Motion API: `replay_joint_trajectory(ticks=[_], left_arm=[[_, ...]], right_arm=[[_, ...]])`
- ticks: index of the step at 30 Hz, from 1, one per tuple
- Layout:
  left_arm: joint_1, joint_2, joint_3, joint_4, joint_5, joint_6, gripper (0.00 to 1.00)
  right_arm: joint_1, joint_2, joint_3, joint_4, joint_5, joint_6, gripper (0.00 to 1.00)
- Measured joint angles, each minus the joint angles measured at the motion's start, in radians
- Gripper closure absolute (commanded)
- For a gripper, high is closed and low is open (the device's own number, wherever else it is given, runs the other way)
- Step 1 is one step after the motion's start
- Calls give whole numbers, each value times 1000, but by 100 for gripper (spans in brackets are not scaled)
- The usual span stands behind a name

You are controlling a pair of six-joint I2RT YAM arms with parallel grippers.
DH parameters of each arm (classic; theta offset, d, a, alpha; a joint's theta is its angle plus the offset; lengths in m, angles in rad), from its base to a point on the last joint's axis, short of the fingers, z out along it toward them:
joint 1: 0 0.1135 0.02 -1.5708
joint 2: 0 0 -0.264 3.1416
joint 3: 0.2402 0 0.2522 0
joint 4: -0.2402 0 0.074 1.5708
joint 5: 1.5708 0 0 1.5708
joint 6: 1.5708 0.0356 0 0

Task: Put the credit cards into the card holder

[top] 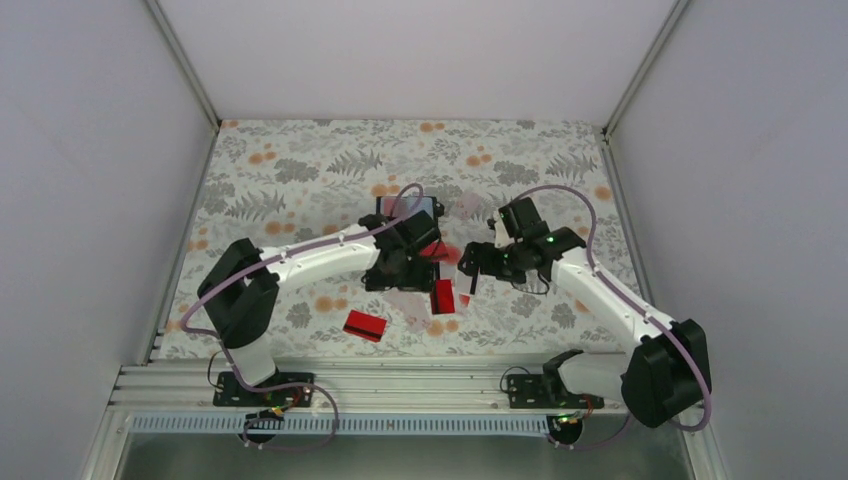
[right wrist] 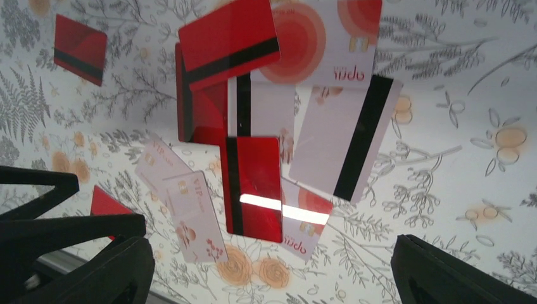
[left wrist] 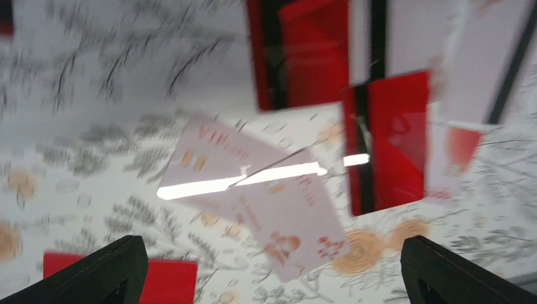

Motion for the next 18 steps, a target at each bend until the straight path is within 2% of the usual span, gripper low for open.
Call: replay_joint_trajectory(ticks=[4, 11, 18], left_arm=[[-48, -8, -65, -53, -23, -120, 0], [-140, -8, -54, -122, -48, -285, 0], [-162, -61, -154, -104, -49, -452, 2]], right_arm=[[0, -42, -56, -2, -37, -3, 3], [18, -80, -137, 34, -181, 0, 6], [98, -64, -156, 114, -281, 11, 7]])
